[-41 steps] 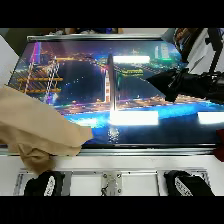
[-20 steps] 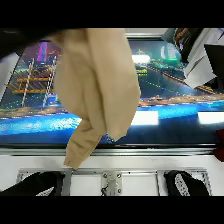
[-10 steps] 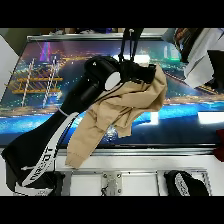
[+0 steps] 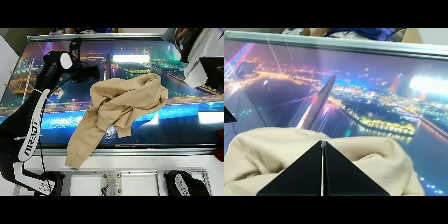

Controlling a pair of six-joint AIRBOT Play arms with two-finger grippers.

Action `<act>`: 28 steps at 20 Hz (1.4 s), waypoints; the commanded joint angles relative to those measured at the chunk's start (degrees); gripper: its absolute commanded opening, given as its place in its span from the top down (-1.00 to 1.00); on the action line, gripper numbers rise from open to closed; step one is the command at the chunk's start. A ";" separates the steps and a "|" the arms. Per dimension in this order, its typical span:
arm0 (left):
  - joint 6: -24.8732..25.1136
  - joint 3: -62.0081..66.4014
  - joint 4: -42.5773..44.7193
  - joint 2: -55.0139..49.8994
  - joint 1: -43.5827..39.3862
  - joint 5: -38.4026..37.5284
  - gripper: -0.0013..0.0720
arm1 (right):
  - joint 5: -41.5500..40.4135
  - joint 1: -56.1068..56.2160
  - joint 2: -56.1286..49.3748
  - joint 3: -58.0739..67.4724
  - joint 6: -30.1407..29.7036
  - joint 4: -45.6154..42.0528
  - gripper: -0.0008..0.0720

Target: Fold the clothes and pants, and hang the long-sleeved shirts on hangers.

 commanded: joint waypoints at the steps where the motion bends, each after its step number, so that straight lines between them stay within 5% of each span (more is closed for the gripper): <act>1: 5.46 -6.69 -13.44 -3.61 8.46 0.22 -0.99 | 3.45 1.84 -2.84 -0.02 0.07 0.04 0.89; 7: 12.09 -9.99 -24.50 -9.53 7.98 1.77 -0.98 | 4.42 2.03 -12.15 -0.02 2.16 -0.61 0.89; 11: 12.33 -9.97 -24.87 -8.39 6.78 7.15 0.90 | 0.11 1.57 -22.38 -0.02 15.13 -20.57 0.88; 12: 12.55 -9.97 -24.79 -7.91 6.80 7.43 0.90 | -0.98 1.55 -25.44 -0.02 18.10 -24.39 0.58; 13: 12.59 -9.99 -24.72 -7.50 6.91 7.56 0.90 | -2.05 1.40 -28.98 -0.02 21.44 -25.97 -0.35; 14: 12.83 -9.99 -24.74 -7.21 6.88 7.52 0.90 | -3.74 1.42 -32.61 0.00 23.54 -25.70 -0.95; 18: 13.46 -9.99 -24.70 -7.17 6.88 6.60 0.90 | -12.41 1.66 -45.29 0.02 24.06 -14.71 -0.87; 19: 13.46 -9.99 -24.68 -7.17 6.88 6.62 0.90 | -14.53 1.66 -47.98 0.11 21.90 -9.99 -0.64; 25: 13.46 -9.99 -24.70 -7.17 6.88 6.69 0.90 | -18.73 1.73 -57.40 0.13 5.68 12.63 -0.61; 26: 13.44 -9.99 -24.68 -7.17 6.88 6.69 0.90 | -19.32 1.79 -57.68 0.13 4.85 12.74 -0.29; 28: 13.44 -9.97 -24.68 -7.15 6.91 6.71 0.90 | -18.69 1.92 -57.27 0.76 1.31 12.72 0.77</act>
